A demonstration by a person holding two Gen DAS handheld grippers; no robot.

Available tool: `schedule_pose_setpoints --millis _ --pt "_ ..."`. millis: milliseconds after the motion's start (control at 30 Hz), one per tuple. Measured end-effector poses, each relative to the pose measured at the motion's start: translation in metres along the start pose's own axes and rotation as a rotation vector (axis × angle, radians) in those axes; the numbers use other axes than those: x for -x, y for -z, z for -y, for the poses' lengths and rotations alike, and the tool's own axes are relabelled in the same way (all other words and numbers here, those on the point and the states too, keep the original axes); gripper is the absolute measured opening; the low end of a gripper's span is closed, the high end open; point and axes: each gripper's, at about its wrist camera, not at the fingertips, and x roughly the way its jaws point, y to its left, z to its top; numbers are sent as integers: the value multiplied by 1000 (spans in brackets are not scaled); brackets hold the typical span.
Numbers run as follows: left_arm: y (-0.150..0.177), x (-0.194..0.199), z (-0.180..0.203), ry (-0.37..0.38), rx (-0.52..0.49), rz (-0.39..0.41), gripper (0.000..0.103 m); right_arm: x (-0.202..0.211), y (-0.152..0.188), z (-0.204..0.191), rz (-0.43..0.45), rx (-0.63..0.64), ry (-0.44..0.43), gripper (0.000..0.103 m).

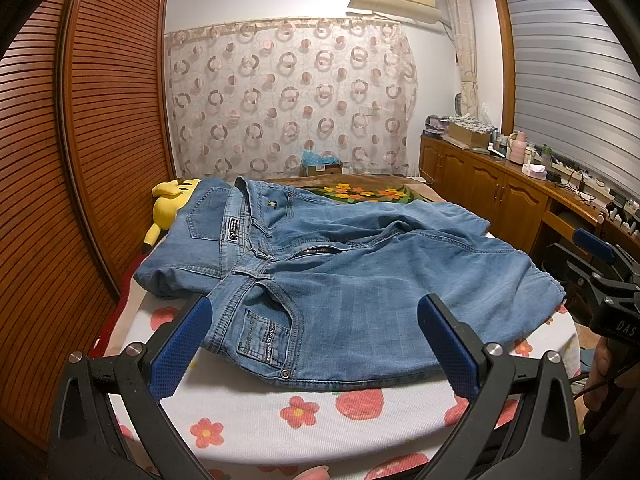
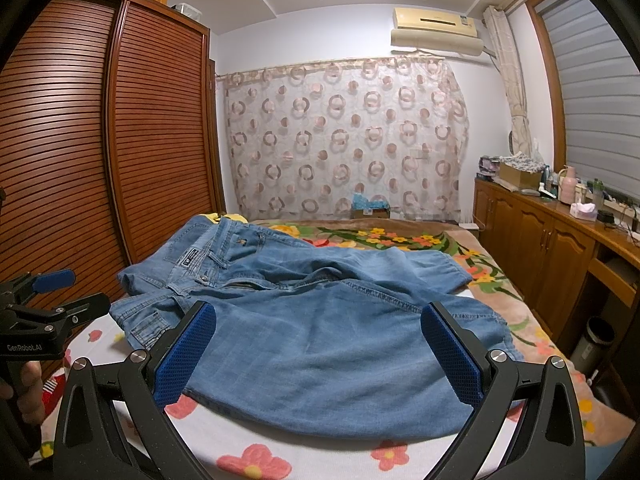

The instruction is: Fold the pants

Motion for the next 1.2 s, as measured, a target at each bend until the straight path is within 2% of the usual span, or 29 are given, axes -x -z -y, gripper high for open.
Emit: schedule_pose_setpoints --millis 900,1067,1200 --pt "-1 3 2 7 11 -9 103 -6 3 -1 -17 1 -10 102" --pt "-1 -2 -4 -3 16 9 103 -9 4 6 -35 -1 -16 102" --pt "4 -15 -14 1 25 -23 103 -11 4 9 -49 8 -7 102"
